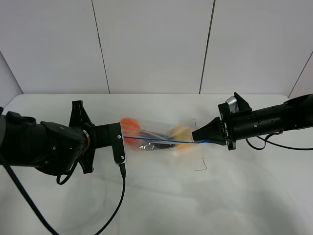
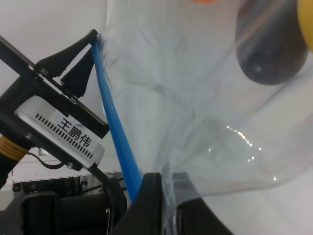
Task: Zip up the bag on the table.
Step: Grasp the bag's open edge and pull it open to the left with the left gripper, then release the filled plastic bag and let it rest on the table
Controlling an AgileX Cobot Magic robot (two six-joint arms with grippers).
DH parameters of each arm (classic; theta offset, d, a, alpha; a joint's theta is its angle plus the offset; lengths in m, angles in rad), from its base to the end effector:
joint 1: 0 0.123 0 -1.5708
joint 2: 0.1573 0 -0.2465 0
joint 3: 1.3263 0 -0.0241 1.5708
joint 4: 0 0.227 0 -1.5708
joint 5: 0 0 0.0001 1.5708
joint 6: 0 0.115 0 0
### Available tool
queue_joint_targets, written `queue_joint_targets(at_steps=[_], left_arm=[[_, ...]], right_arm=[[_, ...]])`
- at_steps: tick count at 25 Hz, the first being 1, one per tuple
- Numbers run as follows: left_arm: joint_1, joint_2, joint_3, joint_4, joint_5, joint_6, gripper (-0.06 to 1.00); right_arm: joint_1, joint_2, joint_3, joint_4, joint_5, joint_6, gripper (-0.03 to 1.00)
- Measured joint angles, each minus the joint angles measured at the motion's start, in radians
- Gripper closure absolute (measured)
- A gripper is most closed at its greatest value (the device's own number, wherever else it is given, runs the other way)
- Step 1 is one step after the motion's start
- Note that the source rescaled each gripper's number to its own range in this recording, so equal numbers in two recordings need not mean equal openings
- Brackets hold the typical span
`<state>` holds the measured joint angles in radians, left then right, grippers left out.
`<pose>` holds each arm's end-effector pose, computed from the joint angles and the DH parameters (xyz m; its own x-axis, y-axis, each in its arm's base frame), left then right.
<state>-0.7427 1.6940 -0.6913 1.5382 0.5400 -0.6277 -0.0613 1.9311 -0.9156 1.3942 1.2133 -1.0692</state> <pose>0.2494 -0.1486 0.1152 -0.0866 0.9954 -0.0416 0.6857 0.0898 0.7224 0.2921 0.0884 0.1264 -0.9821 0.0719 -0.1743 -0.1324 0.3954 0.9089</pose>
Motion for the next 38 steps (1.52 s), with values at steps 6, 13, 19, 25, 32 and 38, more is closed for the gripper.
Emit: queue_joint_targets(at_steps=[6, 13, 19, 25, 32, 38], left_arm=[[0.009, 0.0, 0.002, -0.015, 0.008, -0.003, 0.53], [0.009, 0.0, 0.002, -0.017, 0.007, -0.047, 0.18], [0.009, 0.0, 0.002, -0.018, 0.033, -0.055, 0.17], [0.009, 0.0, 0.002, -0.021, 0.097, -0.101, 0.0], [-0.004, -0.011, 0.002, -0.021, 0.124, -0.106, -0.05], [-0.021, -0.08, -0.05, -0.06, 0.112, -0.096, -0.06]], right_arm=[[0.0, 0.0, -0.001, -0.018, 0.0, -0.001, 0.97], [0.0, 0.0, -0.001, -0.023, 0.0, -0.001, 0.97], [0.0, 0.0, -0.001, -0.023, 0.0, -0.001, 0.97], [0.0, 0.0, -0.001, -0.023, 0.0, -0.001, 0.97], [0.0, 0.0, -0.001, -0.023, 0.0, -0.001, 0.97], [0.0, 0.0, -0.001, -0.023, 0.0, -0.005, 0.97]])
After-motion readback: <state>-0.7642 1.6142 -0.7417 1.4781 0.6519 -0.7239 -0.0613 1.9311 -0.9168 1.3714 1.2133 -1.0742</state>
